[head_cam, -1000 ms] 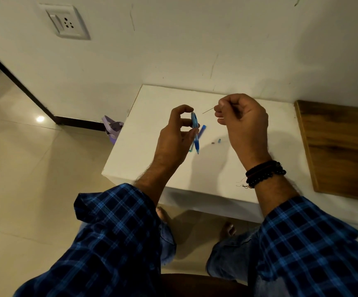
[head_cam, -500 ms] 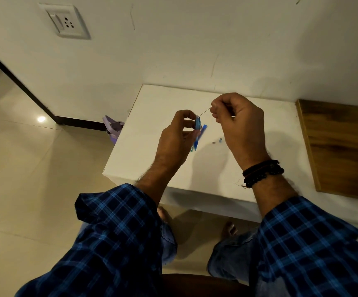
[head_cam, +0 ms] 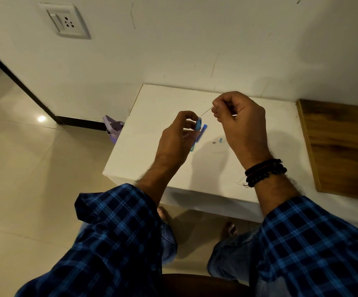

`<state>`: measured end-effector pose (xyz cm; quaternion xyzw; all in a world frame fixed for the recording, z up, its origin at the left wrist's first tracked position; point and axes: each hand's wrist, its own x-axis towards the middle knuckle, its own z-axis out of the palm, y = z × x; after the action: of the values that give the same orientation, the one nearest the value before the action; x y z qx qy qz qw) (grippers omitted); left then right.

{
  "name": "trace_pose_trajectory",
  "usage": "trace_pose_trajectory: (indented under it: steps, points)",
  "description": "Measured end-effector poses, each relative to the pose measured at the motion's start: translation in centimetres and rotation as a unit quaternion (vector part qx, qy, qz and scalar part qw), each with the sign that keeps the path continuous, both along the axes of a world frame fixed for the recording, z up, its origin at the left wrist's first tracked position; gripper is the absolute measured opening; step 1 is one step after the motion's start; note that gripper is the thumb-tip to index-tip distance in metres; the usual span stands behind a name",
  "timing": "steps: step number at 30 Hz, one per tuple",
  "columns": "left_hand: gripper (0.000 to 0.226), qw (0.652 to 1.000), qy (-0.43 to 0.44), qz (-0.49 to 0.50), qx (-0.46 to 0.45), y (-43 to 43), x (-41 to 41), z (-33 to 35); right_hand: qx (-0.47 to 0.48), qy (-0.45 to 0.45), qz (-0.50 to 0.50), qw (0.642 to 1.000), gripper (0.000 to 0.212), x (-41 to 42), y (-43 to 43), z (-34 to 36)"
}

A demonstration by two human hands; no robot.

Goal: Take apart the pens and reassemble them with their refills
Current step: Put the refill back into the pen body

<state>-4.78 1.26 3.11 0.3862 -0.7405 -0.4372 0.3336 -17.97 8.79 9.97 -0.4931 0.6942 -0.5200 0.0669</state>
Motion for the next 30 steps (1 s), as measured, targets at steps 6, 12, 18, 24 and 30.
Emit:
trace_pose_trajectory:
  steps: [6, 12, 18, 24, 30]
  points:
    - [0.032, 1.000, -0.001, 0.000, -0.004, 0.09, 0.00, -0.06, 0.009, 0.000, 0.012, 1.000, 0.016, 0.21, -0.04, -0.18]
    - [0.028, 1.000, 0.001, -0.005, 0.000, 0.34, 0.12, 0.30, 0.022, 0.017, 0.012, 1.000, 0.015, 0.18, -0.09, -0.25]
    - [0.025, 1.000, 0.000, -0.012, -0.015, 0.51, 0.17, 0.53, 0.040, 0.039, 0.020, 0.998, 0.017, 0.07, -0.09, -0.35]
    - [0.026, 1.000, -0.001, -0.017, -0.024, 0.55, 0.11, 0.58, 0.052, 0.049, 0.023, 0.997, 0.019, 0.00, -0.23, -0.56]
    - [0.027, 1.000, -0.002, -0.015, -0.021, 0.62, 0.02, 0.51, 0.074, 0.056, 0.027, 0.995, 0.016, -0.09, -0.27, -1.01]
